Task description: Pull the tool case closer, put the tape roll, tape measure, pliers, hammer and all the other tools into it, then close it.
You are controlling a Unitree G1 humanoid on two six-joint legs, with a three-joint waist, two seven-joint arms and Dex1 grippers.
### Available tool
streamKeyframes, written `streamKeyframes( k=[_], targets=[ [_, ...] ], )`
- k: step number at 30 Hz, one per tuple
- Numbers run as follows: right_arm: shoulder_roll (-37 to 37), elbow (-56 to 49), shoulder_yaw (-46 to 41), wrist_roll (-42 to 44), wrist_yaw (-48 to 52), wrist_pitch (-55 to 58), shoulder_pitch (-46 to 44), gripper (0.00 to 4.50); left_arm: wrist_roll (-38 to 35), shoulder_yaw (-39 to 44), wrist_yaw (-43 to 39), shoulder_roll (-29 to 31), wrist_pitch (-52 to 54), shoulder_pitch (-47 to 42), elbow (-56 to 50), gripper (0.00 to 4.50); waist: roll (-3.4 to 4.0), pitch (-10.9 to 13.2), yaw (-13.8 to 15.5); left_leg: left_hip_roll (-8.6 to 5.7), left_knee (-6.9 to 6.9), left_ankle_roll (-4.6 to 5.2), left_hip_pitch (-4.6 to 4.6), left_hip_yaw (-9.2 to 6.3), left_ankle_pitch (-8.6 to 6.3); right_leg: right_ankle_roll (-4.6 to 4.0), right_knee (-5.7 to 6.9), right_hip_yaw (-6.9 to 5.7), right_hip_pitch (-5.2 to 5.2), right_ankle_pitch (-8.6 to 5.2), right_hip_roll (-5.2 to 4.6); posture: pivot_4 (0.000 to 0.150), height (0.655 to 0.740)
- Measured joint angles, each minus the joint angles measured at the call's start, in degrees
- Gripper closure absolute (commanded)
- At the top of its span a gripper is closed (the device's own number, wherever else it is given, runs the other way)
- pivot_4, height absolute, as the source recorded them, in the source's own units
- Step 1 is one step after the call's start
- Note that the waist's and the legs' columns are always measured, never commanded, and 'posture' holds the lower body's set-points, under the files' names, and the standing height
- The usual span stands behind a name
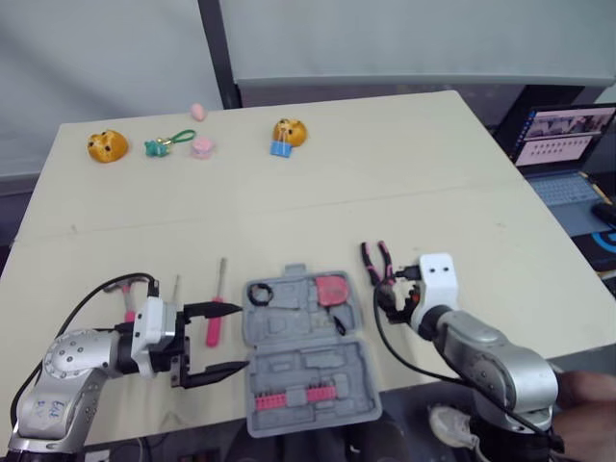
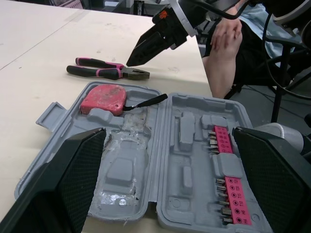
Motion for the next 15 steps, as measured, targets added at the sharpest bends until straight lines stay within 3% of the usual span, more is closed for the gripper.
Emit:
streamKeyframes(
  k=[15],
  targets=[
    [0.7,12.6,2.4,-3.9,0.0,-9.0,-1.7,0.02,0.0,0.1,1.1,0.7,0.6,0.2,-1.4,0.00,0.10,0.1,-1.0,0.01,-0.01,0.00,0.00,0.01,0.00,0.00,0.00,0.00,0.00,0.00,0.00,0.150,0.7400]
  ],
)
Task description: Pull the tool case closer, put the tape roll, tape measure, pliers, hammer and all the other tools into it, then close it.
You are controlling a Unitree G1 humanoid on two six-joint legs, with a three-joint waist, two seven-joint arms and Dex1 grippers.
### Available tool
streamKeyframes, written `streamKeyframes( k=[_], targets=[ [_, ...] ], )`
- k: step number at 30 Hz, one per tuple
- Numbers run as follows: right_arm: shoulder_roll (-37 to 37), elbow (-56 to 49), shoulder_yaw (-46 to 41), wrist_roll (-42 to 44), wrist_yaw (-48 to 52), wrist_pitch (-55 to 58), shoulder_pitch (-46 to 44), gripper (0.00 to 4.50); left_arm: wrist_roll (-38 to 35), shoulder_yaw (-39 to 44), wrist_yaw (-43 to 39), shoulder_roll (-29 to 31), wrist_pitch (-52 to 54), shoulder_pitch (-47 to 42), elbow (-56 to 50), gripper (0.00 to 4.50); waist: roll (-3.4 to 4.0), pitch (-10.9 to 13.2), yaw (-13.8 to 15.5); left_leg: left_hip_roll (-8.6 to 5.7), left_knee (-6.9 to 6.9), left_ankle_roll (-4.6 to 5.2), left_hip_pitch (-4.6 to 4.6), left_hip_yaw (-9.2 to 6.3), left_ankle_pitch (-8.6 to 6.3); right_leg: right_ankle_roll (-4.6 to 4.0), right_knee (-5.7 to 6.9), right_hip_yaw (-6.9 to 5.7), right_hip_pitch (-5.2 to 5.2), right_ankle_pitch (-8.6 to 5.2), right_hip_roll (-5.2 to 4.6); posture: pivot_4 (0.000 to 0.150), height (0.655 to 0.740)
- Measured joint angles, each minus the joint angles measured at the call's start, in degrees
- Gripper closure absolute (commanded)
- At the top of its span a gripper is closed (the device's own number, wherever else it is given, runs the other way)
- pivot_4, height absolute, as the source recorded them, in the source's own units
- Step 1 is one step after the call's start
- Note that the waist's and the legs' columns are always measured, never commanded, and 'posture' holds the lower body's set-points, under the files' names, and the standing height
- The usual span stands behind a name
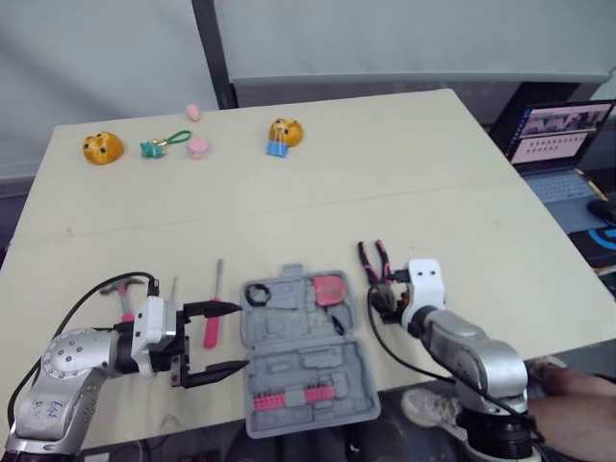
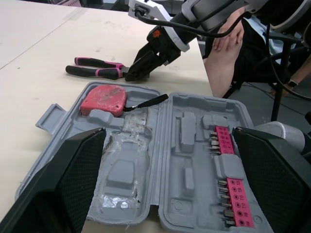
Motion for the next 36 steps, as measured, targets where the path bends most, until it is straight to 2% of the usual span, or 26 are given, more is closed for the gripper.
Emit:
streamKeyframes(
  k=[20,23,26,28,29,36],
  targets=[
    [1.1,1.8,1.1,-0.4,0.3,-1.6,-0.9,0.02,0.0,0.3,1.3,0.0,0.3,1.5,-1.0,0.00,0.02,0.0,-0.4,0.06,-0.01,-0.01,0.04,-0.21,0.00,0.00,0.01,0.02,0.00,0.00,0.01,0.150,0.7400],
    [1.1,1.8,1.3,-0.4,0.5,-1.8,-0.9,0.92,0.0,0.3,1.4,0.0,0.3,1.5,-1.0,0.00,0.02,0.0,-0.4,0.07,-0.01,-0.01,0.04,-0.22,0.00,0.00,0.00,0.02,0.00,0.00,0.01,0.150,0.7400],
    [1.1,2.0,2.1,-0.4,0.8,-2.1,-1.0,2.47,0.0,0.3,1.5,0.0,0.3,1.5,-1.0,0.00,0.02,0.0,-0.4,0.07,-0.02,-0.01,0.04,-0.24,0.00,0.00,0.00,0.02,-0.01,0.00,0.01,0.150,0.7400],
    [1.1,2.2,2.2,-0.4,1.0,-2.1,-1.1,3.30,0.0,0.3,1.6,0.0,0.3,1.6,-1.0,0.00,0.02,0.0,-0.4,0.07,-0.02,-0.01,0.04,-0.24,0.00,0.00,0.00,0.02,-0.01,0.00,0.00,0.150,0.7400],
    [1.0,2.2,2.3,-0.4,1.2,-2.1,-1.1,3.55,0.0,0.3,1.6,0.0,0.3,1.6,-1.0,0.00,0.02,0.0,-0.4,0.07,-0.02,-0.01,0.04,-0.25,0.00,0.00,-0.01,0.02,-0.01,0.00,0.00,0.150,0.7400],
    [0.8,2.3,2.4,-0.4,1.7,-2.1,-1.2,3.54,0.0,0.3,1.9,0.0,0.3,1.7,-1.1,0.00,0.03,0.0,-0.4,0.07,-0.02,-0.02,0.03,-0.29,0.00,0.00,-0.01,0.02,-0.02,0.00,0.00,0.150,0.7400]
  ],
)
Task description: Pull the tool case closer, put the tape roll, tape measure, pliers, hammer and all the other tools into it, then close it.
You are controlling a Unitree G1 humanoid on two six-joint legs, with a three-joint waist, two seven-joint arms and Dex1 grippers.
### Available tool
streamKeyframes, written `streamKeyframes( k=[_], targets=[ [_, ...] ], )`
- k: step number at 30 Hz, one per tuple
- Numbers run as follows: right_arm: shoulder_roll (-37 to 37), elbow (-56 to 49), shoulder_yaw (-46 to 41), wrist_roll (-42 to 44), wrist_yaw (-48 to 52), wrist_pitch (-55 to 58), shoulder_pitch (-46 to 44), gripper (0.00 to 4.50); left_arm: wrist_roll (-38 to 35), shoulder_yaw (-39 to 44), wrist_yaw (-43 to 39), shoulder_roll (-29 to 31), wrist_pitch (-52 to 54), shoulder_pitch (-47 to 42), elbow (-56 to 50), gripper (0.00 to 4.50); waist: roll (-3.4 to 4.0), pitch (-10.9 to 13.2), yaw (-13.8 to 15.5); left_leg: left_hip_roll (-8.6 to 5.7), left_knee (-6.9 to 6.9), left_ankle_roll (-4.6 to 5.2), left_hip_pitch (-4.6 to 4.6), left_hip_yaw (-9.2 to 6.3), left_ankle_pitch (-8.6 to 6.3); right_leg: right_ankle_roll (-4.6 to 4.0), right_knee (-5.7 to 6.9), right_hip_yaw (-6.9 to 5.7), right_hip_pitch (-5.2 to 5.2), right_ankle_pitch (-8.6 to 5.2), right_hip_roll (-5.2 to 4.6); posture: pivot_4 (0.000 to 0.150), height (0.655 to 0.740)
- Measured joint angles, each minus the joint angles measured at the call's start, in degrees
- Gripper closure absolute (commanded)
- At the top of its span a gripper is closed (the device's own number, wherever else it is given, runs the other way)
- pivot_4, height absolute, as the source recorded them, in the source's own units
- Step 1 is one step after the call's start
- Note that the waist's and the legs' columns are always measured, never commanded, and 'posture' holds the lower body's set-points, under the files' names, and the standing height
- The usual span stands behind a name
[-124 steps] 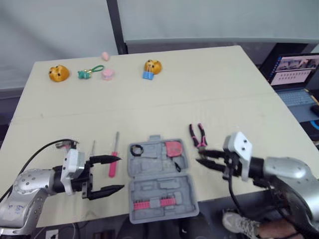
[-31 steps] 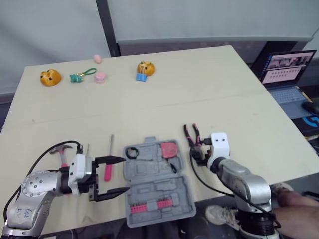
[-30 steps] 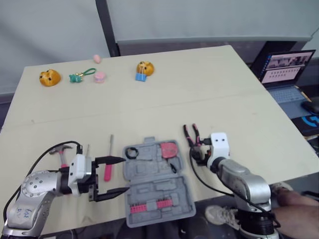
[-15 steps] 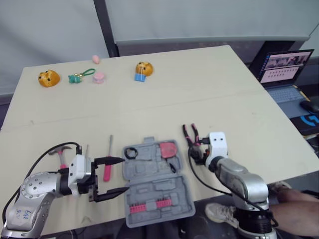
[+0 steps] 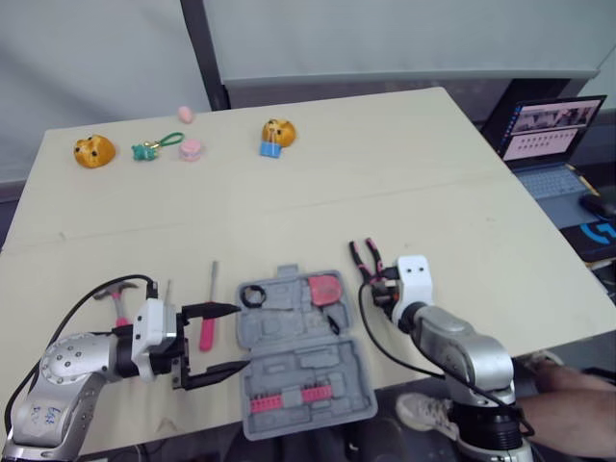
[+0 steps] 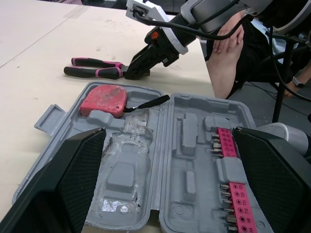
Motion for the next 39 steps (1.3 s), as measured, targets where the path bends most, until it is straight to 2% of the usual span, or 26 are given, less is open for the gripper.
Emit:
streamKeyframes(
  k=[3,7,12,16,20,23,25,30,36,39],
  targets=[
    [-1.2,-0.3,0.0,0.1,0.3,0.8,-0.3,3.54,0.0,0.0,0.5,-0.2,0.0,0.0,0.0,0.00,0.03,0.0,0.1,-0.01,0.00,0.00,0.00,-0.03,0.00,0.00,-0.01,0.00,0.00,0.00,-0.01,0.150,0.7400],
    [-6.8,-4.0,-0.2,1.1,2.6,6.0,-1.6,3.54,-0.3,0.1,1.1,-0.5,0.6,0.0,0.0,0.00,0.30,0.2,0.3,-0.02,0.01,0.01,-0.14,-0.05,0.00,0.00,-0.03,-0.02,-0.08,0.00,-0.02,0.150,0.7400],
    [-22.0,-14.1,-0.5,6.5,11.2,15.0,-5.2,3.54,-2.2,2.5,-0.3,0.6,1.9,-0.2,0.6,0.00,0.45,0.3,0.3,-0.03,0.07,-0.02,-0.83,0.05,0.02,0.01,0.03,-0.07,-0.81,0.01,0.01,0.150,0.7400],
    [-35.3,-19.6,-0.7,13.4,20.8,20.8,-6.4,3.54,-3.3,4.3,-2.0,1.8,2.2,-0.1,3.0,0.00,0.46,0.3,0.3,-0.04,0.05,-0.01,-0.93,0.26,0.01,0.01,-0.09,-0.19,-0.82,0.00,0.01,0.150,0.7400],
    [-48.9,-23.3,0.6,20.9,31.6,22.5,-11.8,3.54,-4.2,6.1,-4.7,2.8,2.6,0.6,5.0,0.00,0.47,0.4,0.2,-0.02,0.09,0.00,-0.89,0.31,0.00,0.06,-0.12,-0.16,-0.78,0.04,0.01,0.150,0.7400],
    [-52.7,-23.5,3.2,23.5,36.3,21.5,-15.5,3.54,-4.6,7.0,-6.2,3.2,2.7,1.4,5.1,0.00,0.42,0.4,0.2,-0.02,0.12,0.00,-0.89,0.30,0.01,0.06,-0.10,-0.16,-0.77,0.04,0.01,0.150,0.7400],
    [-56.0,-23.6,7.9,25.5,41.4,20.0,-20.5,3.54,-5.3,8.3,-7.7,4.3,3.1,3.0,5.3,0.00,0.43,0.4,0.1,-0.02,0.13,0.00,-0.89,0.30,0.01,0.06,-0.10,-0.12,-0.80,0.04,0.00,0.150,0.7400],
    [-57.1,-23.8,17.8,26.2,48.7,16.3,-31.9,3.54,-5.6,10.0,-9.2,4.9,3.5,5.0,6.0,0.00,0.43,0.4,0.2,-0.03,0.13,0.00,-0.92,0.30,0.01,0.06,-0.13,-0.15,-0.80,0.04,-0.01,0.150,0.7400],
    [-51.3,-20.0,31.1,22.1,52.4,13.5,-44.3,3.54,-5.5,11.2,-9.5,4.8,3.7,7.3,6.1,0.00,0.42,0.4,0.1,-0.02,0.17,-0.01,-0.92,0.30,0.01,0.06,-0.09,-0.16,-0.81,0.04,-0.01,0.150,0.7400],
    [-48.6,-17.6,35.7,19.8,53.5,12.4,-47.5,3.54,-5.5,11.6,-9.5,4.8,3.7,8.3,5.4,0.00,0.41,0.4,0.1,-0.02,0.18,-0.02,-0.93,0.29,0.01,0.06,-0.07,-0.18,-0.82,0.04,-0.02,0.150,0.7400]
  ],
)
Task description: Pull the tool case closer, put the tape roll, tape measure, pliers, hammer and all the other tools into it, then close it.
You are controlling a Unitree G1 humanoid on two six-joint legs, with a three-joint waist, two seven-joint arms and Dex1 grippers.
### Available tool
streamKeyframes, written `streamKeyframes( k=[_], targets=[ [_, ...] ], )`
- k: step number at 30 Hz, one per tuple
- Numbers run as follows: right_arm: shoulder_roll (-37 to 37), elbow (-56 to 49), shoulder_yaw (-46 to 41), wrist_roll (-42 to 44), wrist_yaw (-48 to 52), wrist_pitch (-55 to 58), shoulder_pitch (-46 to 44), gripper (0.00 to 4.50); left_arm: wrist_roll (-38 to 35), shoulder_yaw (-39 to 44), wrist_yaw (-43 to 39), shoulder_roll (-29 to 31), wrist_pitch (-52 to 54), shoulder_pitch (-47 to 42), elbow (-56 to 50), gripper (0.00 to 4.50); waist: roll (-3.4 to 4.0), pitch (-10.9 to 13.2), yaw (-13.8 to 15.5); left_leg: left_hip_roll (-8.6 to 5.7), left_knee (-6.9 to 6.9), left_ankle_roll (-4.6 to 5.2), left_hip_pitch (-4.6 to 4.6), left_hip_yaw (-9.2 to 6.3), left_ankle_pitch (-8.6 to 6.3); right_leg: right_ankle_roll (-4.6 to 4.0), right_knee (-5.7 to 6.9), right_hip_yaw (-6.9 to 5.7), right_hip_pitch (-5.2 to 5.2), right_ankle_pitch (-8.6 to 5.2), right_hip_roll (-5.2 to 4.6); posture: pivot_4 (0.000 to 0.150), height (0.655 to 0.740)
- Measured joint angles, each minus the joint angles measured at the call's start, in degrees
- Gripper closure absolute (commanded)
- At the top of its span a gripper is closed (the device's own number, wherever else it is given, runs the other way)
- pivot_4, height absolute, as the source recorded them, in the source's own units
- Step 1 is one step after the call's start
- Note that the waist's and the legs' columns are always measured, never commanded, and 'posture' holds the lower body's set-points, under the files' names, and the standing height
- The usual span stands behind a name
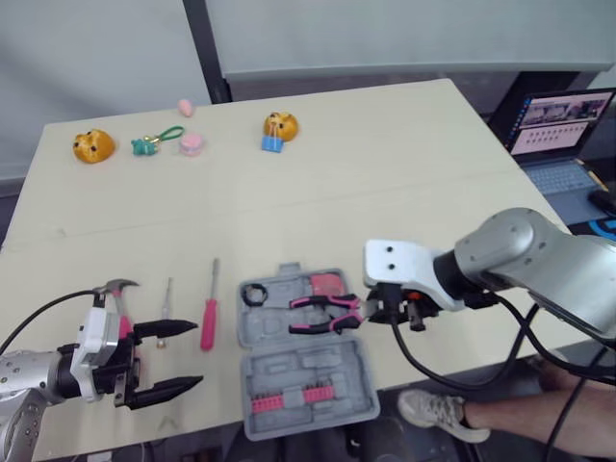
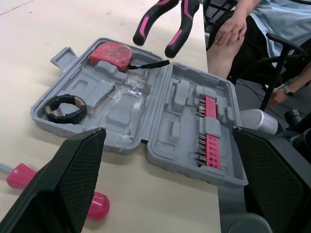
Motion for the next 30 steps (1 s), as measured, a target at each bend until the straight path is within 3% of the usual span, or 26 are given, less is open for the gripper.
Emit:
streamKeyframes(
  k=[10,30],
  targets=[
    [7.5,7.8,9.4,-7.7,0.9,-3.6,-3.0,3.54,0.0,1.6,0.6,-0.2,0.0,2.9,-2.5,0.00,-0.02,0.0,-0.1,0.00,0.11,-0.01,-0.03,-0.01,0.00,0.00,0.08,-0.03,0.00,0.00,0.00,0.150,0.7400],
    [20.8,19.8,14.0,-14.9,0.3,-5.4,-4.2,3.54,0.5,3.7,2.4,-2.6,-4.2,5.6,-2.9,0.00,-0.08,0.0,-0.2,0.01,0.31,-0.03,-0.03,-0.02,0.02,-0.01,0.27,-0.03,-0.01,0.00,0.00,0.150,0.7400]
  ],
)
